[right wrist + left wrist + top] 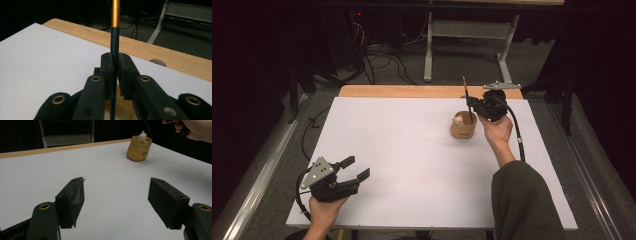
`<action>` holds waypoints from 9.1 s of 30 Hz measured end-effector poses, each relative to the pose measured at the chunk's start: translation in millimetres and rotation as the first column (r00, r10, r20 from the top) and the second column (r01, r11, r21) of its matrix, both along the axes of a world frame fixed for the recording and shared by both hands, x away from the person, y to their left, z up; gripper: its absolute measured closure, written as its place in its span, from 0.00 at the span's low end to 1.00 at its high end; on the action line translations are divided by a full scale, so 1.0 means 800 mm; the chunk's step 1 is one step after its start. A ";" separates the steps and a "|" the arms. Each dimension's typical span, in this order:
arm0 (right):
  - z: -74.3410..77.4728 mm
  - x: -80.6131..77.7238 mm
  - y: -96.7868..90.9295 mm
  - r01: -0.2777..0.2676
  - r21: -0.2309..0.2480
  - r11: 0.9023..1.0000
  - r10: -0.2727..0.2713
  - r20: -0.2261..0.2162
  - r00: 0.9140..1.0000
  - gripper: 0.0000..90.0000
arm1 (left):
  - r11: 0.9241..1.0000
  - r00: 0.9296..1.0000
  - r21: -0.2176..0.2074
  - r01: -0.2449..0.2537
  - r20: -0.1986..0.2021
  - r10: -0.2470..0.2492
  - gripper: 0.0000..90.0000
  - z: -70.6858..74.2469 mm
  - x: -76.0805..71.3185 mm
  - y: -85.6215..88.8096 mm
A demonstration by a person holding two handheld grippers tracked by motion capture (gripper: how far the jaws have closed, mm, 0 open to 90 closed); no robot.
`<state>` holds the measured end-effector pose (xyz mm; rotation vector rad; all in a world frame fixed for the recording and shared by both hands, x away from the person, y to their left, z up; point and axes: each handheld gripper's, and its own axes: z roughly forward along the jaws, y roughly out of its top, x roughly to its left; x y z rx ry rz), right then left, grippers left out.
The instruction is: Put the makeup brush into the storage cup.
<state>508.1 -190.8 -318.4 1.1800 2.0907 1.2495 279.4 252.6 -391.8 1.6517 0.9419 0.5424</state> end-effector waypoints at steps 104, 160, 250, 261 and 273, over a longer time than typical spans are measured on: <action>0.001 -0.043 -0.014 -0.044 -0.045 0.998 0.042 -0.041 0.998 0.53 | 1.000 1.000 -0.001 0.003 0.001 -0.003 0.33 0.000 -0.001 -0.001; 0.023 -0.144 -0.047 -0.126 0.082 0.989 0.119 0.082 0.989 0.37 | 1.000 1.000 -0.004 0.020 -0.010 -0.020 0.32 0.000 0.000 -0.004; -0.034 -0.257 -0.091 -0.101 0.176 0.979 0.087 0.087 0.992 0.36 | 1.000 0.999 -0.009 0.029 -0.014 -0.029 0.33 0.001 -0.003 -0.005; -0.047 -0.255 -0.089 -0.093 0.157 0.983 0.082 0.079 0.993 0.37 | 1.000 0.999 -0.007 0.031 -0.020 -0.031 0.33 0.000 -0.002 -0.004; -0.059 -0.252 -0.093 -0.071 0.149 0.986 0.061 0.072 0.996 0.37 | 1.000 0.999 -0.010 0.027 -0.019 -0.027 0.33 0.000 -0.002 -0.004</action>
